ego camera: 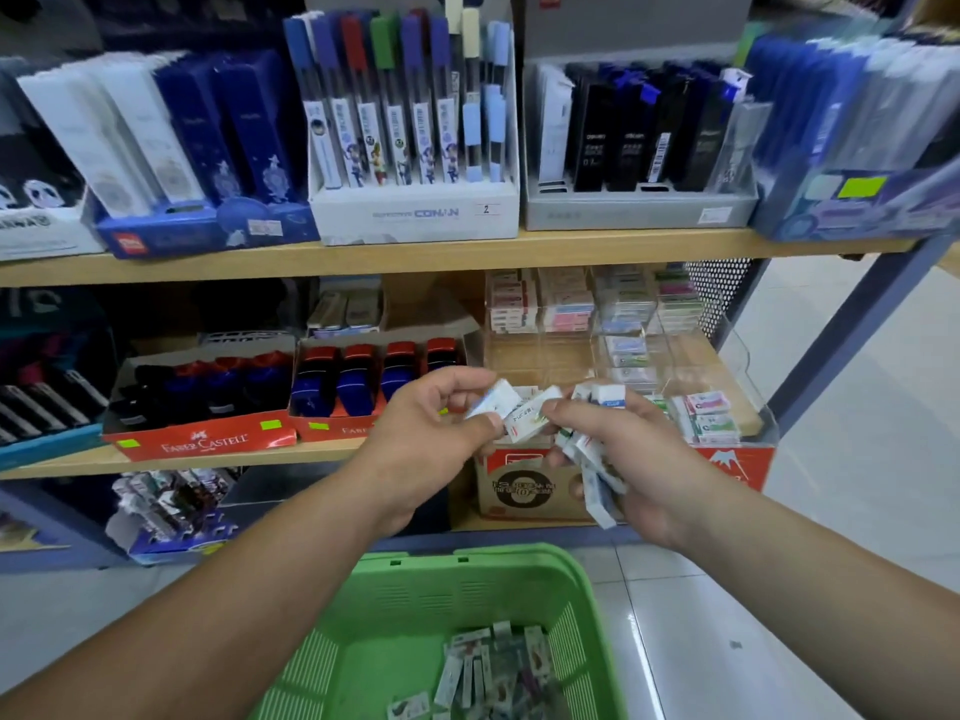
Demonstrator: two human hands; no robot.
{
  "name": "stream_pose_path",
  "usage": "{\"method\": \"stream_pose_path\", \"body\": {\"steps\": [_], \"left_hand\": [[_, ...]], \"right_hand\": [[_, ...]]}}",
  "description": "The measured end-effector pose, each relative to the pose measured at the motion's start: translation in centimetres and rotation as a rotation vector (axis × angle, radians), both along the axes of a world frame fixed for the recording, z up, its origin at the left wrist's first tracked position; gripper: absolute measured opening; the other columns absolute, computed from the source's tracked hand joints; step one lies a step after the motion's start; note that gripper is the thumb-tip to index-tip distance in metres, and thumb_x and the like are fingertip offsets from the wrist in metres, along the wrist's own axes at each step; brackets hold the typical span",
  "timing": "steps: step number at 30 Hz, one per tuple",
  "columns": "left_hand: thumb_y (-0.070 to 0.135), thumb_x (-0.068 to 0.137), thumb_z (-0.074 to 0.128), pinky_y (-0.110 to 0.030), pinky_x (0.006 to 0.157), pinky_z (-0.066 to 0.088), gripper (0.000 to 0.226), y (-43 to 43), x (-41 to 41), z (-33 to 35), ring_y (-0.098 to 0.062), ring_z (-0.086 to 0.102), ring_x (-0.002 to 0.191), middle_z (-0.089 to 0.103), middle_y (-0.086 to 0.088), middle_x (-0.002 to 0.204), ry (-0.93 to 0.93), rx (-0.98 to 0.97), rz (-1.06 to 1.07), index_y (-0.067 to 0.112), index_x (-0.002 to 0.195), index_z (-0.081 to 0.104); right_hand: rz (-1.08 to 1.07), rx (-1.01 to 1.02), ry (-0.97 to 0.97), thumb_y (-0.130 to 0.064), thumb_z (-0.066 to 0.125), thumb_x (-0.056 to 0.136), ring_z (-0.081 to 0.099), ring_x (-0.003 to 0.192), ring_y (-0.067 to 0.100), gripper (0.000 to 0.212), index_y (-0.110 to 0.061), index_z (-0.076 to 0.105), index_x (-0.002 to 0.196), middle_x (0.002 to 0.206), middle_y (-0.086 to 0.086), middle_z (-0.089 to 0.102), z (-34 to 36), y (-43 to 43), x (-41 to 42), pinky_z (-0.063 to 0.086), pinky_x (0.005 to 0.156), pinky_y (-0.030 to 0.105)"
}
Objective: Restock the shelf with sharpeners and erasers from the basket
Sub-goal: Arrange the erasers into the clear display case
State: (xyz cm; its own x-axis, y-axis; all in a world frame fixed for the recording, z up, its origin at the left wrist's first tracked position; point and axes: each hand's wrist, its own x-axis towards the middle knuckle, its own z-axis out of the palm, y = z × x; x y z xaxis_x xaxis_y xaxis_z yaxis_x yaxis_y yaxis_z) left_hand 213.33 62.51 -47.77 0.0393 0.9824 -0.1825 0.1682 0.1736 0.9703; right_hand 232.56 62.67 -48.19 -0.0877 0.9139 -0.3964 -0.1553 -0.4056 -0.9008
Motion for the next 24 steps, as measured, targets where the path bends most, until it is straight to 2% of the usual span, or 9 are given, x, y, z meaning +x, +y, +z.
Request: {"method": "stream_pose_path", "body": {"steps": [2, 4, 6, 9, 11, 15, 20, 22, 24], "left_hand": [[0.005, 0.092, 0.074, -0.033, 0.086, 0.061, 0.025, 0.1, 0.0, 0.1, -0.017, 0.075, 0.095, 0.076, -0.003, 0.106, 0.012, 0.012, 0.005, 0.021, 0.111, 0.073], [0.006, 0.091, 0.074, -0.031, 0.079, 0.06, 0.019, 0.2, -0.3, 0.3, -0.018, 0.076, 0.091, 0.078, -0.004, 0.097, -0.018, -0.005, 0.024, 0.016, 0.107, 0.072], [0.008, 0.092, 0.073, -0.03, 0.072, 0.056, 0.017, 0.3, -0.5, 0.3, -0.017, 0.075, 0.087, 0.079, -0.004, 0.095, -0.039, -0.035, 0.015, 0.013, 0.108, 0.07], [0.006, 0.095, 0.068, -0.028, 0.069, 0.056, 0.022, 0.5, -0.8, 0.2, -0.019, 0.075, 0.09, 0.079, -0.009, 0.102, -0.189, -0.106, -0.001, 0.008, 0.117, 0.067], [0.002, 0.095, 0.067, -0.026, 0.072, 0.061, 0.027, 0.6, -0.9, 0.1, -0.024, 0.077, 0.094, 0.079, -0.012, 0.104, -0.251, -0.123, 0.011, 0.008, 0.122, 0.064], [-0.007, 0.091, 0.069, -0.034, 0.083, 0.064, 0.043, 0.7, -1.1, -0.1, -0.03, 0.076, 0.099, 0.078, -0.015, 0.105, -0.313, -0.109, 0.021, 0.015, 0.127, 0.063], [-0.006, 0.086, 0.076, -0.038, 0.082, 0.064, 0.035, 0.7, -1.0, -0.4, -0.027, 0.078, 0.092, 0.077, -0.014, 0.102, -0.167, -0.054, 0.021, 0.011, 0.115, 0.067], [0.002, 0.082, 0.083, -0.032, 0.071, 0.063, 0.03, 0.7, -0.6, -0.6, -0.021, 0.077, 0.083, 0.078, -0.011, 0.095, -0.007, -0.021, 0.015, 0.012, 0.107, 0.069], [0.007, 0.08, 0.087, -0.026, 0.065, 0.06, 0.026, 0.9, 0.1, -0.9, -0.016, 0.076, 0.078, 0.077, -0.008, 0.09, 0.132, 0.027, 0.043, 0.014, 0.1, 0.072]], "right_hand": [[-0.005, 0.008, 0.012, -0.019, 0.08, 0.089, 0.068, 0.067, 0.023, 0.031, -0.011, 0.066, 0.116, 0.091, 0.008, 0.078, -0.1, 0.1, 0.1, 0.046, 0.049, 0.028], [-0.016, 0.018, 0.015, -0.019, 0.079, 0.09, 0.067, 0.067, 0.024, 0.034, -0.01, 0.065, 0.119, 0.09, 0.008, 0.077, -0.1, 0.1, 0.1, 0.045, 0.049, 0.028], [-0.024, 0.026, 0.017, -0.018, 0.078, 0.09, 0.066, 0.065, 0.024, 0.032, -0.011, 0.065, 0.118, 0.087, 0.008, 0.076, -0.1, 0.1, 0.2, 0.044, 0.048, 0.027], [-0.029, 0.027, 0.02, -0.016, 0.077, 0.091, 0.063, 0.063, 0.024, 0.025, -0.011, 0.064, 0.112, 0.083, 0.008, 0.073, -0.1, 0.3, 0.4, 0.042, 0.047, 0.027], [-0.026, 0.031, 0.009, -0.016, 0.076, 0.091, 0.063, 0.062, 0.024, 0.023, -0.011, 0.065, 0.111, 0.082, 0.009, 0.072, -0.1, 0.3, 0.5, 0.041, 0.046, 0.028], [-0.036, 0.081, -0.057, -0.011, 0.078, 0.09, 0.063, 0.065, 0.027, 0.017, -0.014, 0.065, 0.101, 0.084, 0.011, 0.074, 0.0, 0.5, 0.6, 0.043, 0.044, 0.025], [-0.205, 0.27, -0.393, -0.012, 0.079, 0.086, 0.073, 0.071, 0.022, 0.013, -0.017, 0.069, 0.094, 0.082, 0.008, 0.075, 0.4, 1.4, 2.2, 0.059, 0.061, 0.036], [-0.286, 0.334, -0.444, -0.01, 0.077, 0.087, 0.07, 0.066, 0.008, 0.013, -0.019, 0.068, 0.091, 0.075, -0.001, 0.072, 0.5, 1.6, 3.2, 0.057, 0.058, 0.024], [-0.327, 0.377, -0.491, -0.01, 0.075, 0.088, 0.068, 0.069, 0.01, 0.015, -0.022, 0.067, 0.091, 0.073, -0.006, 0.07, 0.5, 1.7, 4.0, 0.056, 0.061, 0.025]]}}
